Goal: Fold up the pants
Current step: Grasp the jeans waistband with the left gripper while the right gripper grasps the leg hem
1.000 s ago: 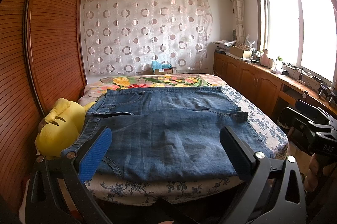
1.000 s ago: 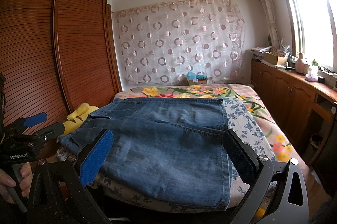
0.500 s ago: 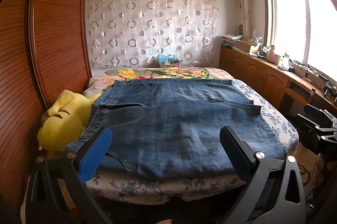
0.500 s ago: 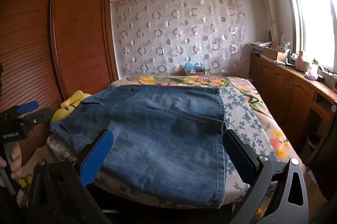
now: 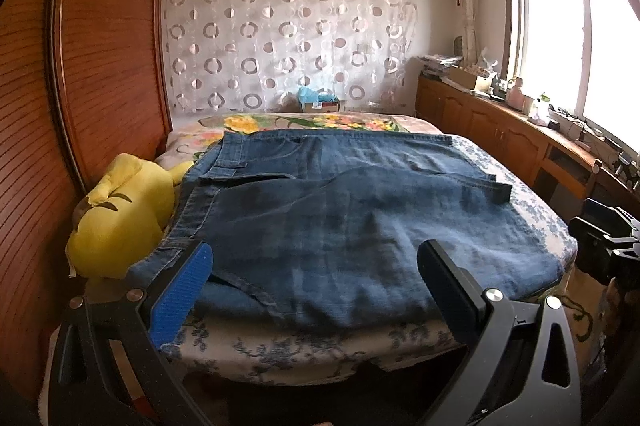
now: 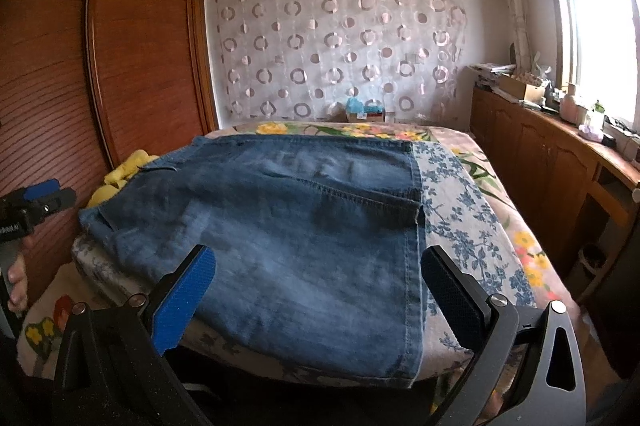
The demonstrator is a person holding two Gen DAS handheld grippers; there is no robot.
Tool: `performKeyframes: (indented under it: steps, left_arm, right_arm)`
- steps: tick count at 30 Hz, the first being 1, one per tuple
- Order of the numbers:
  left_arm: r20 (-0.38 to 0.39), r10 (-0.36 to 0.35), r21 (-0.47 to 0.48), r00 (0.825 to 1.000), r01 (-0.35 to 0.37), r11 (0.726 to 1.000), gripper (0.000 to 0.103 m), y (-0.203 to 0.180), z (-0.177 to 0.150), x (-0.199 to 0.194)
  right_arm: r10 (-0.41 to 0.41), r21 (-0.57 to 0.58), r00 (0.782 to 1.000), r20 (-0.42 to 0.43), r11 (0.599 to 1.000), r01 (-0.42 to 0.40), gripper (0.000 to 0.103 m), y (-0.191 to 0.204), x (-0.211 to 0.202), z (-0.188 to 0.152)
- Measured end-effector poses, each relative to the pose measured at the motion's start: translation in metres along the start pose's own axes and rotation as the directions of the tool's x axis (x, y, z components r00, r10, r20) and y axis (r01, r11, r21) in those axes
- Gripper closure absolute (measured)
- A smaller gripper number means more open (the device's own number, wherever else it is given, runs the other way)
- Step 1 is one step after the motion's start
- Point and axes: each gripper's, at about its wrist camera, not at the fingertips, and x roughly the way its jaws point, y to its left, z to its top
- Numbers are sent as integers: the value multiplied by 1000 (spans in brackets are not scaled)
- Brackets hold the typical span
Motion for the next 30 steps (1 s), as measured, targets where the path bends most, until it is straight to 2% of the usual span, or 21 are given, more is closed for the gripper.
performKeyframes:
  steps: [3, 14, 16, 20, 25, 30]
  left_arm:
    - [-16, 15, -17, 1000, -15, 1000, 0, 20, -4, 6]
    - [-55, 89, -65, 995, -93, 994, 3, 83, -17, 18]
    - [-66, 101, -68, 993, -105, 992, 12, 94, -19, 21]
    - [-88, 108, -80, 990, -115, 990, 17, 109, -26, 33]
    - [-144, 125, -125, 982, -144, 982, 34, 130, -36, 56]
    - [-200, 156, -152, 967, -188, 970, 36, 149, -48, 79]
  right_arm:
    - [-46, -8, 998, -38, 999, 45, 2, -4, 5, -5]
    - [-88, -6, 989, -122, 996, 88, 4, -5, -6, -10]
    - [-93, -8, 988, -125, 996, 93, 4, -4, -9, -8]
    - [-94, -7, 987, -130, 996, 94, 4, -7, -8, -6]
    - [-91, 0, 984, -154, 996, 93, 5, -10, -2, -7]
    - [-81, 12, 982, -172, 996, 85, 8, -10, 5, -7]
